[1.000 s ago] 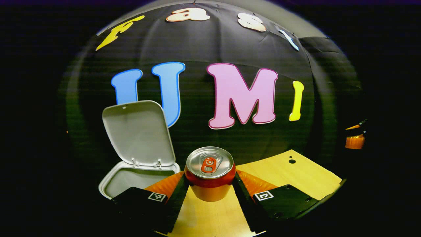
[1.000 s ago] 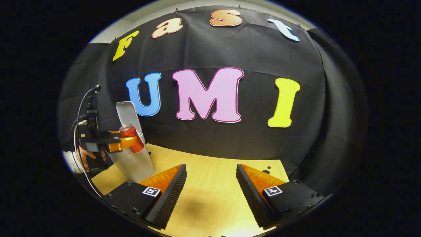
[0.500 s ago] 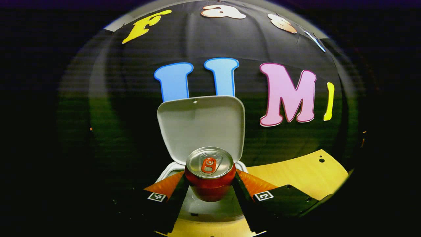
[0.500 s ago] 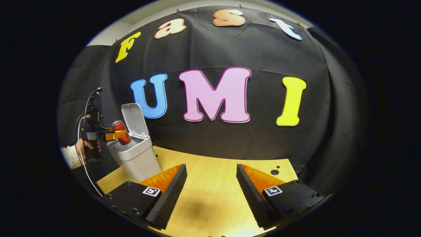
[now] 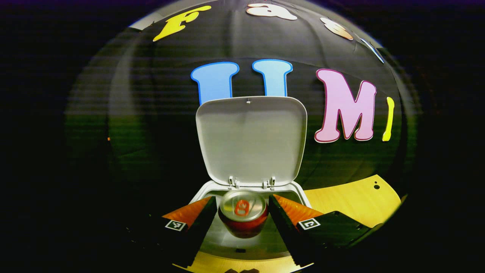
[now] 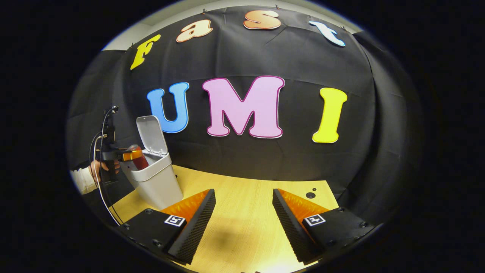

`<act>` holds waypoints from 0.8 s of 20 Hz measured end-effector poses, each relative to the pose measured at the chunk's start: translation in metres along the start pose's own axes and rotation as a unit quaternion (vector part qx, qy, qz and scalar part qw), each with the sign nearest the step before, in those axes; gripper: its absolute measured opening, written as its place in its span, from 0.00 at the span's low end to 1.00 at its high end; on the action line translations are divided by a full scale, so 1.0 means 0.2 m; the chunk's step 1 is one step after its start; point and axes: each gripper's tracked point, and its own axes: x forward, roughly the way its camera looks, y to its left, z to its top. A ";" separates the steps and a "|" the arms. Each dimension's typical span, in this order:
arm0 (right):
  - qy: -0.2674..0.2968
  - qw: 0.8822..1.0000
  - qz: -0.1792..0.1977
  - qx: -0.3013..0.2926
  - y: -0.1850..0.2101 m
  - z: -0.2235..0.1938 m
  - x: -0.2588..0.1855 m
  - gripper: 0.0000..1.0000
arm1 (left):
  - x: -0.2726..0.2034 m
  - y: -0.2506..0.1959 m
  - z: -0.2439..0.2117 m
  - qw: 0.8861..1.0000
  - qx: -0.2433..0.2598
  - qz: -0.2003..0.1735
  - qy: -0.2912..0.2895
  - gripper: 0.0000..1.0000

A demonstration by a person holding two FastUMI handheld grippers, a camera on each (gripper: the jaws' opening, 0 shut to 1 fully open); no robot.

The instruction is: Press the lid of the desktop garbage bin to open it, pick up the crumpled paper on the desktop and throw it into the bin, then pick up the pop can on the desktop and drop it into the bin, and finally close the garbage bin lid.

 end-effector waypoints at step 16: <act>0.019 0.999 0.031 0.011 -0.07 -0.10 0.08 0.97 | -0.04 -0.01 0.90 0.977 0.032 0.043 -0.208 0.95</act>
